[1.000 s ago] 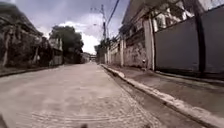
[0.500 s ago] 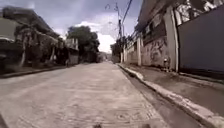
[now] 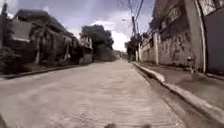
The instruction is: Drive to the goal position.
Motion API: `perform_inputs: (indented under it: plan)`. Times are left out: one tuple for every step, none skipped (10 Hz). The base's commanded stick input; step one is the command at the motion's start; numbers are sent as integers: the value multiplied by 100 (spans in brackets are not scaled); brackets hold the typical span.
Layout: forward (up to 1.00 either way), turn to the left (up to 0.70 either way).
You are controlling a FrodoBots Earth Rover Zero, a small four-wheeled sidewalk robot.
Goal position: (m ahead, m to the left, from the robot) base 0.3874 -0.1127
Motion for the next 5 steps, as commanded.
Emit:
perform_inputs:
  plan:
    - [85, 1]
    - [85, 1]
    - [85, 1]
    - [85, 1]
    - [85, 1]
